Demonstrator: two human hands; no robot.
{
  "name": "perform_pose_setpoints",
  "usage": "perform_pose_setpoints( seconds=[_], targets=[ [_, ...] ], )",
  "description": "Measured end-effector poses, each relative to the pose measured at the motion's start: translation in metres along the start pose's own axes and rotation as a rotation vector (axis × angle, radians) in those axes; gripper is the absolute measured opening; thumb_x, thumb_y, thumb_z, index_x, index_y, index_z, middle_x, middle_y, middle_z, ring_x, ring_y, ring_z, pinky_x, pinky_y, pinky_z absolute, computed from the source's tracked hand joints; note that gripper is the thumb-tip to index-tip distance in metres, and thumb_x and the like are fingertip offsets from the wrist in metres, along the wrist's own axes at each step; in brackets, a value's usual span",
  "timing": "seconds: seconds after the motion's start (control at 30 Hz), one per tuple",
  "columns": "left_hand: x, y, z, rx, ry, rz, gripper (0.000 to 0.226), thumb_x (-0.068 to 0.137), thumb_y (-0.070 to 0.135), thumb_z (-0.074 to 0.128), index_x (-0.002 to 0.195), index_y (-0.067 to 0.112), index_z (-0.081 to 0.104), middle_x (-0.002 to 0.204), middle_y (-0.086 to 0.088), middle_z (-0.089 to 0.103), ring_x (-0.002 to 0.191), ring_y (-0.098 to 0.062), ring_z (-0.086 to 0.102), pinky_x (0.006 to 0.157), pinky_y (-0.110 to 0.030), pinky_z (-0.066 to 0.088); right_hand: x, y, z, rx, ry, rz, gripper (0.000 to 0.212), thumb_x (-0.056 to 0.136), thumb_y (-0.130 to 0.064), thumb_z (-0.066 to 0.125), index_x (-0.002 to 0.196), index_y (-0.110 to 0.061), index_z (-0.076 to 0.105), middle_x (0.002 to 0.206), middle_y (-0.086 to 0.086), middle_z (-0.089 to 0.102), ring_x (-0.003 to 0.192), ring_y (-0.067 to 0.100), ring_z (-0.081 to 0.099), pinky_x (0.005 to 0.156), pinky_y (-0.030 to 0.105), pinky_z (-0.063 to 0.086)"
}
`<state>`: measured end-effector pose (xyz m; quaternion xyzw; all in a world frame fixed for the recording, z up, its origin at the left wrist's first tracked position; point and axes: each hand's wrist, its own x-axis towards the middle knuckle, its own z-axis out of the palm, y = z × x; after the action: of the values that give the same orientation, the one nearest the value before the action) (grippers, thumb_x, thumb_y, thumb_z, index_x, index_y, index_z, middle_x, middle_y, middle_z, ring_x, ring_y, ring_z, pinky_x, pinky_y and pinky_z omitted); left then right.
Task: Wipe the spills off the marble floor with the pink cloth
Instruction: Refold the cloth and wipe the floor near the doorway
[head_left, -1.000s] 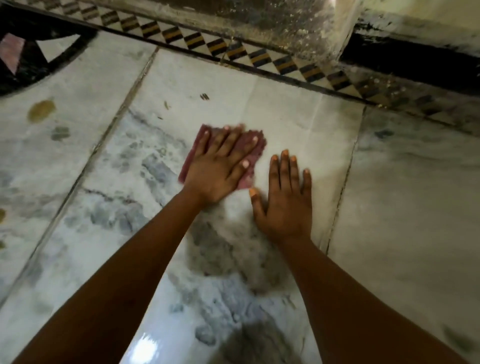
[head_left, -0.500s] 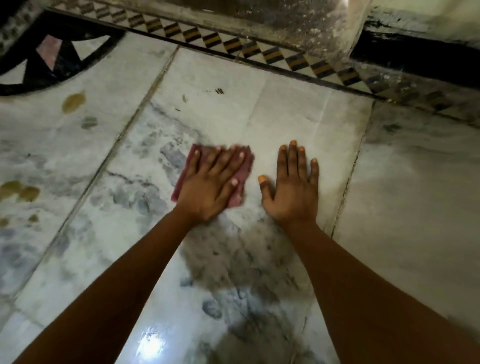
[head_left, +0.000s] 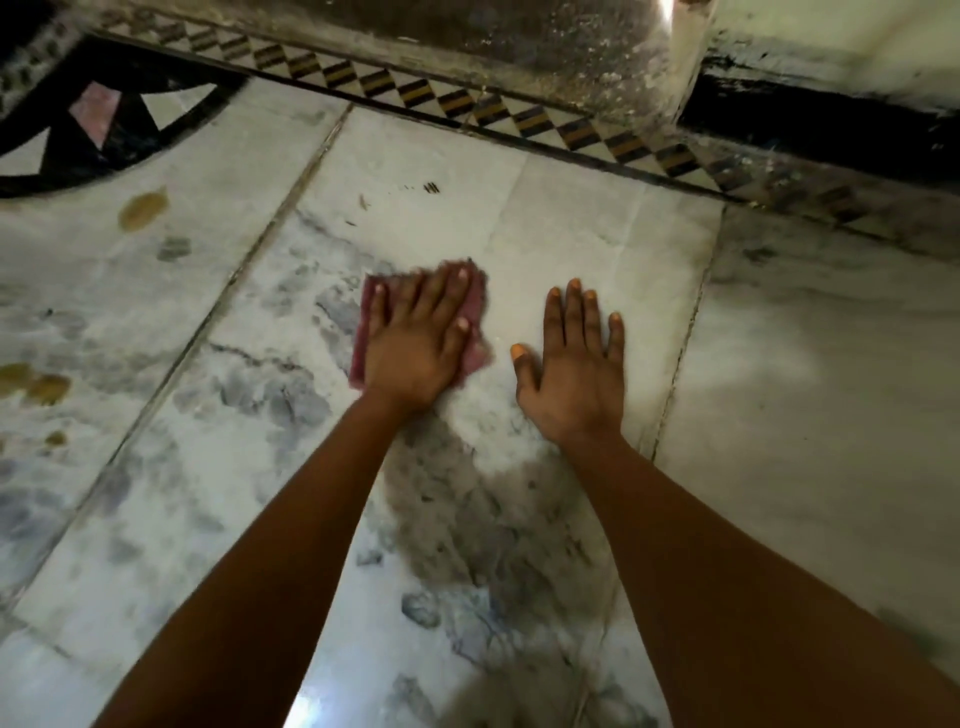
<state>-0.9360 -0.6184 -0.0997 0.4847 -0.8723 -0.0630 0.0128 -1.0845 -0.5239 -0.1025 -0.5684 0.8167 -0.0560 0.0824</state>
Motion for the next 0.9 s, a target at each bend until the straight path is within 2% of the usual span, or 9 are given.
perform_pose_setpoints(
  seconds=[0.13, 0.2, 0.33, 0.4, 0.5, 0.6, 0.73, 0.83, 0.9],
  targets=[
    [-0.079, -0.017, -0.006, -0.045, -0.006, 0.209, 0.051, 0.095, 0.041, 0.026, 0.144, 0.030, 0.033, 0.149, 0.003, 0.037, 0.138, -0.023, 0.032, 0.114, -0.047, 0.016, 0.000, 0.001, 0.000, -0.010, -0.021, 0.005, 0.070, 0.095, -0.049, 0.017, 0.150, -0.009, 0.000, 0.159, 0.012, -0.005, 0.146, 0.024, -0.007, 0.118, 0.046, -0.005],
    [-0.086, -0.051, -0.011, 0.017, 0.022, 0.113, 0.049, 0.093, 0.043, 0.028, 0.138, 0.032, 0.043, 0.144, 0.003, 0.045, 0.133, -0.026, 0.039, 0.110, -0.049, 0.021, -0.001, 0.002, -0.001, -0.017, -0.045, 0.009, 0.070, 0.096, -0.049, 0.019, 0.150, -0.009, -0.003, 0.158, 0.012, -0.008, 0.146, 0.023, -0.010, 0.118, 0.046, -0.006],
    [-0.031, -0.068, -0.018, -0.027, -0.044, -0.314, 0.053, 0.093, 0.049, 0.021, 0.145, 0.039, 0.023, 0.155, 0.004, 0.023, 0.141, -0.030, 0.019, 0.110, -0.058, 0.007, 0.001, 0.002, -0.003, -0.012, -0.079, 0.003, 0.069, 0.097, -0.049, 0.017, 0.150, -0.010, -0.003, 0.158, 0.010, -0.010, 0.146, 0.023, -0.011, 0.118, 0.045, -0.008],
    [-0.005, -0.045, -0.015, -0.059, -0.079, -0.343, 0.052, 0.097, 0.046, 0.024, 0.147, 0.038, 0.013, 0.158, 0.004, 0.013, 0.144, -0.029, 0.008, 0.111, -0.062, -0.001, 0.001, 0.003, -0.004, 0.019, -0.105, 0.001, 0.067, 0.098, -0.048, 0.015, 0.150, -0.011, -0.003, 0.159, 0.009, -0.011, 0.145, 0.021, -0.013, 0.117, 0.044, -0.009],
    [-0.013, -0.013, -0.010, -0.021, -0.071, -0.213, 0.055, 0.096, 0.048, 0.024, 0.148, 0.038, 0.008, 0.158, 0.006, 0.011, 0.145, -0.026, 0.006, 0.109, -0.062, -0.003, -0.002, 0.006, -0.008, 0.021, -0.136, -0.035, 0.066, 0.098, -0.047, 0.015, 0.150, -0.011, -0.004, 0.159, 0.008, -0.011, 0.145, 0.019, -0.013, 0.117, 0.042, -0.011],
    [-0.055, -0.010, -0.004, 0.014, -0.062, -0.046, 0.060, 0.089, 0.054, 0.013, 0.147, 0.038, 0.012, 0.157, 0.008, 0.017, 0.144, -0.022, 0.013, 0.112, -0.055, -0.002, -0.019, 0.007, -0.007, 0.004, -0.123, -0.058, 0.068, 0.097, -0.049, 0.014, 0.150, -0.009, -0.002, 0.159, 0.009, -0.008, 0.146, 0.019, -0.010, 0.118, 0.040, -0.009],
    [-0.109, -0.007, -0.003, -0.137, 0.026, -0.020, 0.063, 0.086, 0.052, 0.010, 0.142, 0.035, 0.034, 0.149, 0.009, 0.036, 0.139, -0.019, 0.029, 0.113, -0.041, 0.001, -0.041, 0.008, -0.012, 0.021, -0.156, -0.070, 0.070, 0.096, -0.052, 0.009, 0.150, -0.009, -0.002, 0.159, 0.009, -0.008, 0.146, 0.019, -0.008, 0.118, 0.038, -0.007],
    [-0.144, 0.000, -0.006, -0.333, 0.028, -0.062, 0.060, 0.089, 0.051, 0.017, 0.139, 0.031, 0.042, 0.145, 0.006, 0.043, 0.137, -0.013, 0.032, 0.112, -0.028, 0.002, -0.056, 0.010, -0.024, 0.050, -0.166, -0.085, 0.071, 0.096, -0.054, 0.010, 0.150, -0.010, -0.001, 0.159, 0.007, -0.007, 0.146, 0.018, -0.008, 0.119, 0.036, -0.007],
    [-0.159, 0.006, -0.019, -0.640, 0.052, -0.158, 0.042, 0.096, 0.041, 0.033, 0.129, 0.025, 0.054, 0.131, -0.001, 0.058, 0.124, -0.012, 0.047, 0.107, -0.019, 0.019, -0.066, 0.008, -0.027, 0.060, -0.154, -0.118, 0.078, 0.088, -0.056, 0.003, 0.150, -0.011, 0.000, 0.159, 0.006, -0.006, 0.146, 0.017, -0.008, 0.118, 0.035, -0.007]
  ],
)
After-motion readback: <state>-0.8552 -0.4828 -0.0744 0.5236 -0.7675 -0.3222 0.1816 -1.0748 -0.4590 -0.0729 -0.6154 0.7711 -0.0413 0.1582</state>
